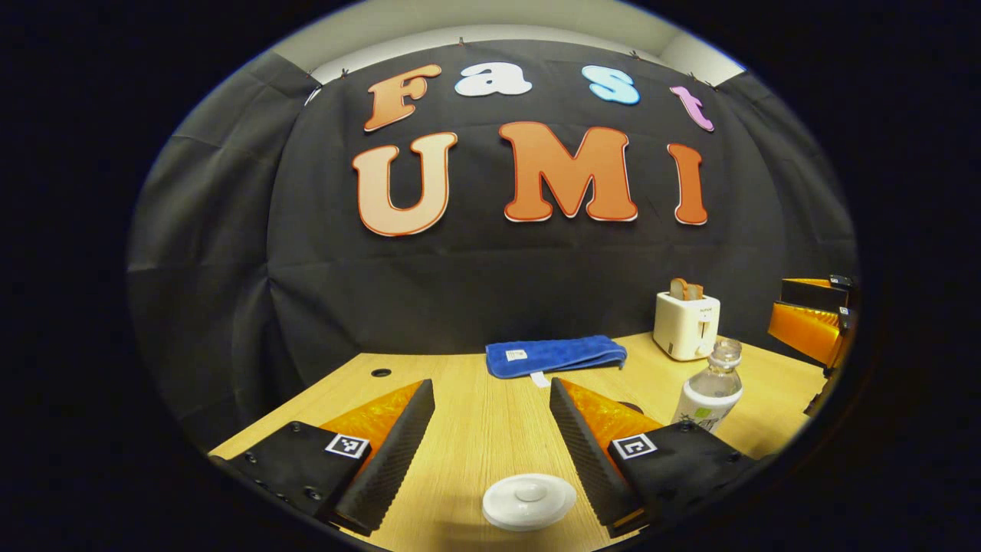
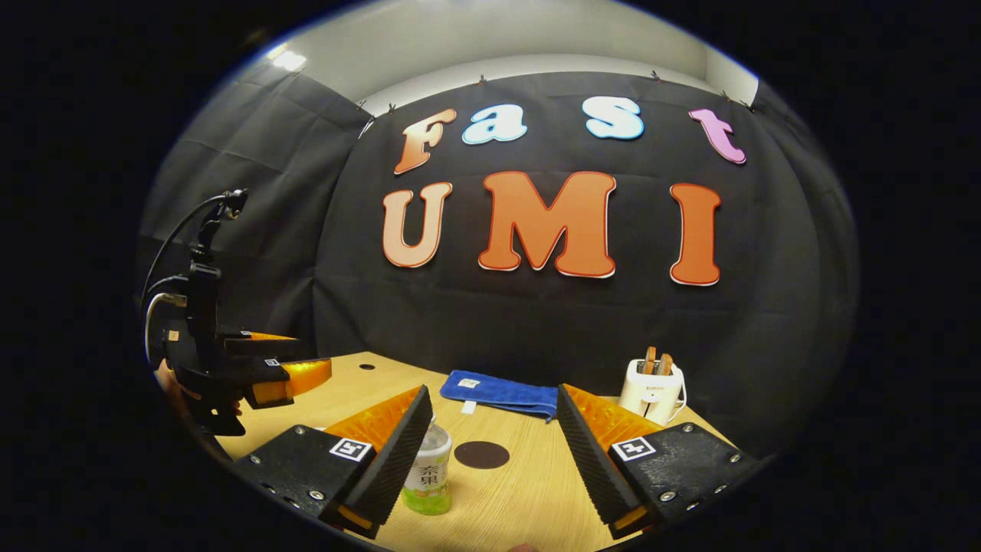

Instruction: Open the teacup lid with one hand, grasp the water bottle and pour water into the teacup with the other hand; after pouring, place the water bottle on the coaster and then close the teacup lid.

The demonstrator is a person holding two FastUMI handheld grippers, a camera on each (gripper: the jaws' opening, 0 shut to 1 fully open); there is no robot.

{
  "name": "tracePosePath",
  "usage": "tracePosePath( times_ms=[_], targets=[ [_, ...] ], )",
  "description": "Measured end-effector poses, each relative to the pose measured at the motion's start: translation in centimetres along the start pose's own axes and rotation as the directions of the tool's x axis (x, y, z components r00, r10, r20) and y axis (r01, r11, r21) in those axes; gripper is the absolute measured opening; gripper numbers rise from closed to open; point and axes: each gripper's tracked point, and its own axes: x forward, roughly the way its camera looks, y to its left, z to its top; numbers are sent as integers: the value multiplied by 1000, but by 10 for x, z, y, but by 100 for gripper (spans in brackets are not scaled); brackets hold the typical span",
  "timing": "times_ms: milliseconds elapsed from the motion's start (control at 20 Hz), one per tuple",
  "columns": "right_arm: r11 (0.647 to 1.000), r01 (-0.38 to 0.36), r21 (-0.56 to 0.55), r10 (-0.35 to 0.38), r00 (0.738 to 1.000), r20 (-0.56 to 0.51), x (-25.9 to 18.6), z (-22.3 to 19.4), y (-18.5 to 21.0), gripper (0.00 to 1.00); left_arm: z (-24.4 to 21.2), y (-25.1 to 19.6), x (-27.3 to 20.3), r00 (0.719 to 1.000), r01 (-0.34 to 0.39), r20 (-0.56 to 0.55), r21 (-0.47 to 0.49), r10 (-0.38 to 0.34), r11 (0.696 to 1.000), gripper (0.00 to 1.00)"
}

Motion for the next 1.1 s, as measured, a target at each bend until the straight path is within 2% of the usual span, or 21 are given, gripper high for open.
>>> tracePosePath(
  times_ms=[200,350,500,600,650,800,900,1100],
  targets=[
    [999,-32,33,33,999,-40,2,-17,8,98,-29,-7,-2,998,25,-53,21,-24,999,99],
    [998,-51,31,54,996,-77,-2,-30,11,98,-51,-17,-2,993,69,-101,6,-68,998,99],
    [997,-80,-5,79,992,-98,-5,-41,19,98,-74,-21,-1,983,86,-164,0,-85,996,99],
    [995,-90,-37,86,990,-107,-6,-44,23,98,-88,-23,0,977,95,-194,3,-92,996,95],
    [994,-92,-58,84,990,-116,-7,-48,23,98,-94,-25,1,973,102,-209,5,-99,995,97],
    [989,-111,-96,96,985,-144,-6,-60,28,98,-113,-25,0,961,110,-259,22,-100,994,78],
    [988,-125,-88,110,980,-165,-7,-67,30,98,-116,-28,2,958,115,-269,35,-102,993,77],
    [989,-124,-83,108,979,-176,-5,-70,25,97,-114,-32,4,958,125,-268,91,-97,988,56]
  ],
)
